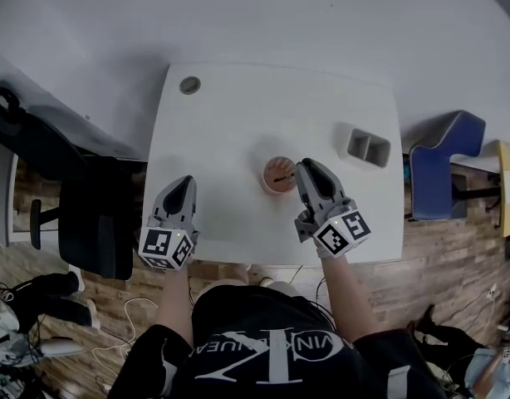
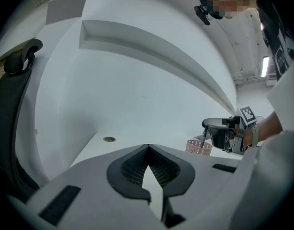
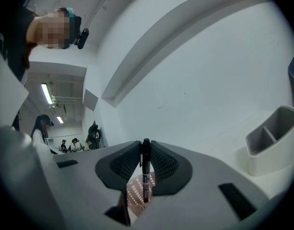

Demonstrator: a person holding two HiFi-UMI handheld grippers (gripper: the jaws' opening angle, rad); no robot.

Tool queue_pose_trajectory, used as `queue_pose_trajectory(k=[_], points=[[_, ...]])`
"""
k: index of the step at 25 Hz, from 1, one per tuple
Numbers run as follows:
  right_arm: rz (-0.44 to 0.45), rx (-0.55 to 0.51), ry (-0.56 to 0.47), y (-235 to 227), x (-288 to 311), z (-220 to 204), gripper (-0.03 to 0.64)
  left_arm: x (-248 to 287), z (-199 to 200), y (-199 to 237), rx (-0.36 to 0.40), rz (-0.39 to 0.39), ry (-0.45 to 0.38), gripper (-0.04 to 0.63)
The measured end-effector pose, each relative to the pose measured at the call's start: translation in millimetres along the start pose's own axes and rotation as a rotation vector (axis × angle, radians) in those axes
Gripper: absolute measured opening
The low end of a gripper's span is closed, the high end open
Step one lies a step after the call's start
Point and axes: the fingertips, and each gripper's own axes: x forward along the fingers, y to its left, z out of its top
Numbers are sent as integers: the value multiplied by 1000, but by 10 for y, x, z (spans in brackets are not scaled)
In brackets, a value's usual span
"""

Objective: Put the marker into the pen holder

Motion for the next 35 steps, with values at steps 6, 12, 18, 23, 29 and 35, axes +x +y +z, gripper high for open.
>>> queue_pose_trajectory(k=[6, 12, 18, 23, 29, 35], points=[[23, -27, 56, 45, 99, -216, 74, 81, -87, 37, -9, -9, 17, 14], [35, -38, 82, 71, 135, -317, 74, 95, -159, 64, -20, -7, 31, 14], [39, -46, 93, 69, 136, -338, 74, 83, -201, 89, -32, -1, 35, 14], [48, -44, 95, 90, 122, -365, 74, 67, -213, 90, -35, 3, 33, 14], [67, -53, 108, 96, 135, -379, 74, 55, -235, 98, -41, 13, 35, 14], [78, -56, 111, 109, 125, -388, 75, 41, -239, 89, -45, 18, 31, 14]])
